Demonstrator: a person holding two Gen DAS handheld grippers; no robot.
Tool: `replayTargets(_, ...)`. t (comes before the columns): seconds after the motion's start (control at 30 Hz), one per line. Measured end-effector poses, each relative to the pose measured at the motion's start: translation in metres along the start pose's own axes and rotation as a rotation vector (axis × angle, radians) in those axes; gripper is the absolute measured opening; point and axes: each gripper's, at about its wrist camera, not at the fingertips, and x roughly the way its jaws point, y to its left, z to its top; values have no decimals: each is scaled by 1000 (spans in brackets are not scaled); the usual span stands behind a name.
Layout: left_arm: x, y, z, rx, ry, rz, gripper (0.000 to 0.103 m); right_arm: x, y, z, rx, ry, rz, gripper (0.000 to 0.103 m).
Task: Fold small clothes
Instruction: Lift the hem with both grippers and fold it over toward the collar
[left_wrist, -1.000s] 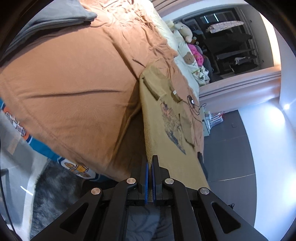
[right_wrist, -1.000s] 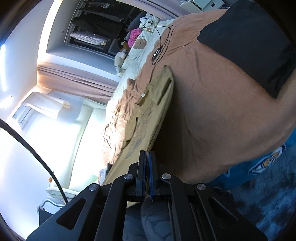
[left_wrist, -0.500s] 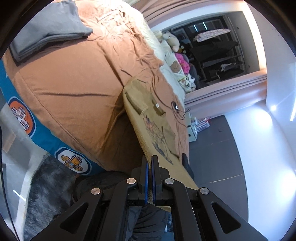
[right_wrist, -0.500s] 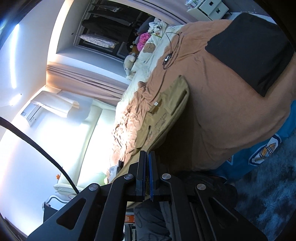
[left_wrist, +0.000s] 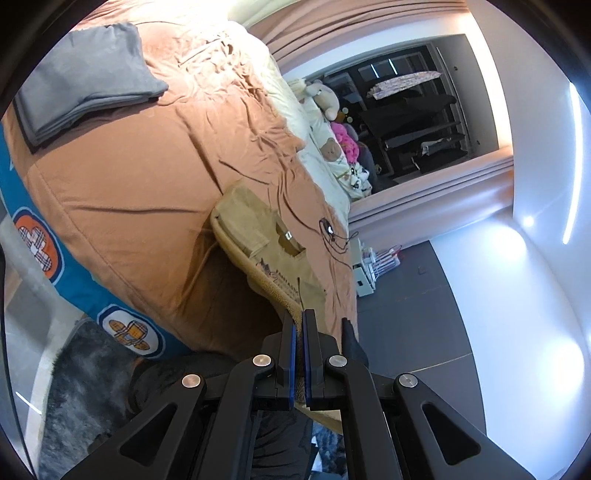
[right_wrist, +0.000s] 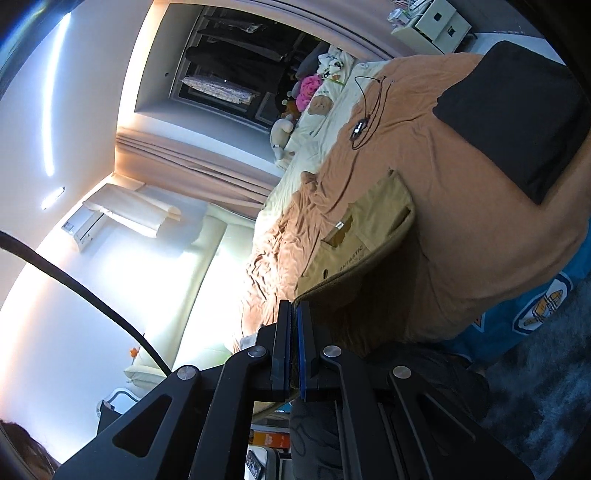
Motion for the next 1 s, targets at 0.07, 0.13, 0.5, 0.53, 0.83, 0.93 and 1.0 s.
replayTargets(0.07,6,0,6,-6,-4,4,2,11,-5,7,-5,0,-13,0)
replayTargets(0.13,12,1,13,-12,-1,12,2,18,-7,13,-10,2,-26,0)
replayTargets(0.5,69,-14,55,-3,43,60,2,76,-12,64,7,11,-93,0)
replayTargets(0.53,74,-16,59,1,44,65,2,80,-11,68,6,13,-97,0)
replayTargets(0.83,120,-24,96,22,30,115,2,123,-5,110,-26,27,-132,0)
replayTargets(0.93,139,-22,107,22,37,139,2,146,-5,123,-35,34,-155,0)
replayTargets(1.0,153,-21,116,18,39,160,2,155,-3,129,-41,41,-164,0)
